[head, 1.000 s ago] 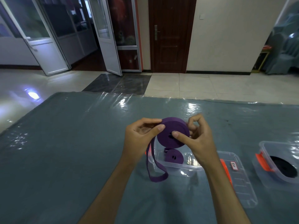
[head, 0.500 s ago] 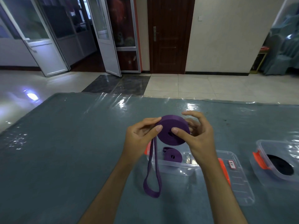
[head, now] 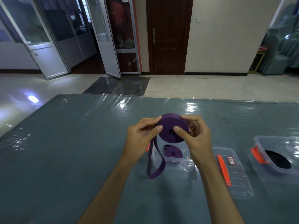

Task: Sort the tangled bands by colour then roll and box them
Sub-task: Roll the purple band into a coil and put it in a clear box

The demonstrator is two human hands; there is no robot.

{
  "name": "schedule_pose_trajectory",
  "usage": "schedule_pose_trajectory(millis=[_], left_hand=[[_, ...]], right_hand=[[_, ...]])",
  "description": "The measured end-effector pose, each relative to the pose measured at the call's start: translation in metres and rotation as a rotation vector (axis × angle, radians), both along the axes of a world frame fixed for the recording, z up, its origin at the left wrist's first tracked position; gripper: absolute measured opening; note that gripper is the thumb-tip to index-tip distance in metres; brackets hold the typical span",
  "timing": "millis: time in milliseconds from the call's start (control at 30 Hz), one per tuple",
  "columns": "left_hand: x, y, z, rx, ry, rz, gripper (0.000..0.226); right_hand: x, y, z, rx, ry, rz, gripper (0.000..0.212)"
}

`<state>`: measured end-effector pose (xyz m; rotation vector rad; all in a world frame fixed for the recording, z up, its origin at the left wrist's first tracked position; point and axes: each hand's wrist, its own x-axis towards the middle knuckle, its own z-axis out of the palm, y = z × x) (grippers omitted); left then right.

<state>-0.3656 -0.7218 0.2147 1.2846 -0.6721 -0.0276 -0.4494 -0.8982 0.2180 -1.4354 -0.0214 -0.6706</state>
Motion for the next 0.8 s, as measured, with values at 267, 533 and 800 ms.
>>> schedule_pose_trajectory(millis=[267, 533, 800], left_hand=[[-0.007, 0.003, -0.004, -0.039, 0.063, -0.040, 0.024], [-0.002, 0.005, 0.004, 0.032, 0.074, -0.035, 0.024], [0.001, 0.008, -0.007, 0.060, 0.087, -0.116, 0.029]], right_hand=[[-0.014, -0.004, -0.001, -0.042, 0.021, 0.066, 0.039], [-0.020, -0.008, -0.003, -0.085, 0.069, 0.152, 0.042], [-0.015, -0.011, -0.006, -0.124, 0.056, 0.080, 0.041]])
